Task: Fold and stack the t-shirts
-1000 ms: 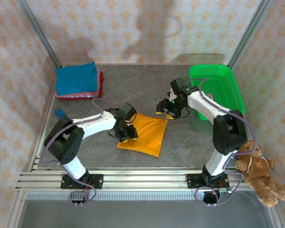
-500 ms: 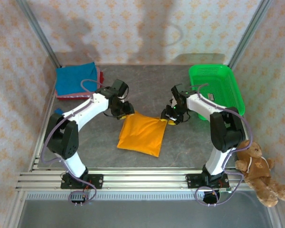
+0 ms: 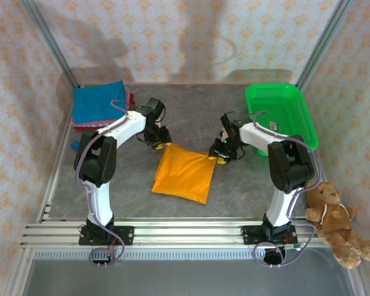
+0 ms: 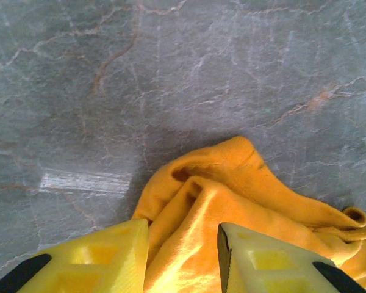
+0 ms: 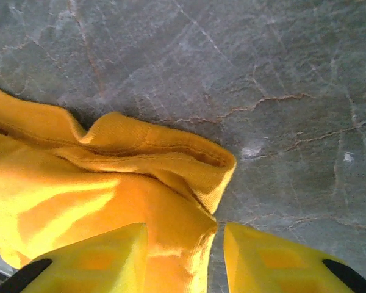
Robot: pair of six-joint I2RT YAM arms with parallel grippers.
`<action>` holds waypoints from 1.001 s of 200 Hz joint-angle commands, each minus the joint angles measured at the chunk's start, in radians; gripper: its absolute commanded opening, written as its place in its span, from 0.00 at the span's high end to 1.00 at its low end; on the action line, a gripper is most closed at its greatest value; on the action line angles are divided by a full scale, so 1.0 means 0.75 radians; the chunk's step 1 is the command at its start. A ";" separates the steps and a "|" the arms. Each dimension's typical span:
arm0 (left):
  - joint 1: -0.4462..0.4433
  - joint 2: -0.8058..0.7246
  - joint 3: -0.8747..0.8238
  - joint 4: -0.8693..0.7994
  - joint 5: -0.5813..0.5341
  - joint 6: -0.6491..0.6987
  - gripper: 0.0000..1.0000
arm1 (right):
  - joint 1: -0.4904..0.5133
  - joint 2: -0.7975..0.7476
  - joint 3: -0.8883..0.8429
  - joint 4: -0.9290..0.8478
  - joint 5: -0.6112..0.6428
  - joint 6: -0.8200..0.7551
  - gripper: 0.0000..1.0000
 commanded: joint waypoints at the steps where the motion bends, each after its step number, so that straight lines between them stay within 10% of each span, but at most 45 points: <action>1: -0.030 0.011 0.079 -0.010 0.017 0.005 0.64 | -0.004 0.018 -0.008 0.019 0.019 0.011 0.70; 63: -0.242 0.239 0.423 -0.057 0.081 -0.054 0.64 | -0.004 -0.080 -0.019 0.002 0.030 0.030 1.00; 122: -0.340 0.595 0.846 -0.251 0.263 -0.018 0.72 | -0.003 -0.133 -0.073 0.060 0.019 0.043 1.00; 200: -0.378 0.587 0.733 -0.206 0.319 -0.015 0.91 | -0.004 -0.206 -0.160 0.134 0.040 0.072 1.00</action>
